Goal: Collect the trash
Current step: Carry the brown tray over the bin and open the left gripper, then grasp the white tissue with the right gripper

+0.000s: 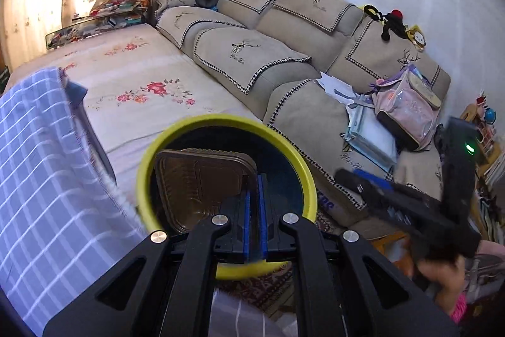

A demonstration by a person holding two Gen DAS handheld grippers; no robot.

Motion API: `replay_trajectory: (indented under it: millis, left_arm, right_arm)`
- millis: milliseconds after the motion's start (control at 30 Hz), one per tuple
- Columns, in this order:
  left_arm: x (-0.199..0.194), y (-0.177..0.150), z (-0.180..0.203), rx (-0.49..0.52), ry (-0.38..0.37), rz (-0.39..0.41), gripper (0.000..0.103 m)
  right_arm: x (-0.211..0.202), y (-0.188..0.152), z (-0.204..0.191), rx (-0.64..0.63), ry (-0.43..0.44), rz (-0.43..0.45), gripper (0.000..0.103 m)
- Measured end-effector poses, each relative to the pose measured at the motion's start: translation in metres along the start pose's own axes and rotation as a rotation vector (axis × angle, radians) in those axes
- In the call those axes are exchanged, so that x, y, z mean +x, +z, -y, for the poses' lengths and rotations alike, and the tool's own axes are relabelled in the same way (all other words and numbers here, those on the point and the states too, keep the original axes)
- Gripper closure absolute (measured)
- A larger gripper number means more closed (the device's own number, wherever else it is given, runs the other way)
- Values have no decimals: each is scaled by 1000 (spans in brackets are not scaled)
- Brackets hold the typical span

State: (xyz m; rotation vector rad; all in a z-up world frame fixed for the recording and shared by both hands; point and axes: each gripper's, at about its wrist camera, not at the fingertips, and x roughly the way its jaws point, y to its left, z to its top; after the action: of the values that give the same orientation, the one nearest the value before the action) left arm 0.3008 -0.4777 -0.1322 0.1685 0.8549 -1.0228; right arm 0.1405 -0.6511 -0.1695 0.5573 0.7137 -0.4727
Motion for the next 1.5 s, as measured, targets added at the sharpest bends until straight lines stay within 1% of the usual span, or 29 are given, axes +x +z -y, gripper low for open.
replay_trajectory:
  millis: [67,100,133,200,267,333,400,433,500,667,733,867,900,967,1100,1200,1233,1367,1500]
  left_arm:
    - [18,7,1,6,2,-24,93]
    - [26,9,0,-1,4,-31,83]
    - [31,9,-2,-6,9,-35,68]
    - [38,9,-4,-11,29,-37,56]
    - [38,7,-8,-31,28,-42,56]
    - [28,2,-12,-46,32,-30,53]
    - [5,-5,-18,-60,49,1,49]
    - [-10,-11,-21,-72,49,20,45]
    - [-43,-22,-24,-100,43,62,40]
    - [-123,-56,-35,-154,66,171,35]
    - [-158,-77,-41,-181,94,212,34]
    - [-217,-118,-59,-242,160,266,33]
    - [-235,-134,-67,-275,191,282,33]
    - [-260,-153,-77,-310,236,298,33]
    - [-315,-200,-97,-382,367,341,33]
    - [-346,-229,-106,-398,481,364,33]
    - [-355,-237,-109,-403,499,370,33]
    - [-379,-257,-113,-433,545,392,33]
    - [-386,-267,-117,-454,548,399,33]
  right_arm:
    - [0,-1,-1,-3,-2,-3,59]
    - [0,-1,-2,-5,-3,-4,57]
    - [0,-1,-3,-7,-4,-4,57]
    - [-1,-1,-5,-14,-5,-4,57]
    - [-3,-1,-8,-20,-5,-2,56]
    - [-4,-1,-10,-24,-3,1,56]
    - [-5,-1,-15,-33,3,4,56]
    - [-5,-1,-16,-38,8,5,56]
    - [-4,-2,-21,-51,19,0,56]
    - [6,-12,-60,-123,72,-39,56]
    - [7,-18,-79,-159,102,-51,56]
    - [8,-32,-121,-233,172,-83,56]
    - [7,-37,-134,-254,196,-94,56]
    - [5,-49,-160,-304,253,-116,56]
    - [-11,-81,-227,-429,404,-149,56]
    - [-26,-105,-269,-518,489,-166,56]
    - [-31,-114,-282,-547,517,-173,56]
    - [-46,-137,-320,-619,608,-201,56]
    - [-56,-158,-347,-671,648,-208,56]
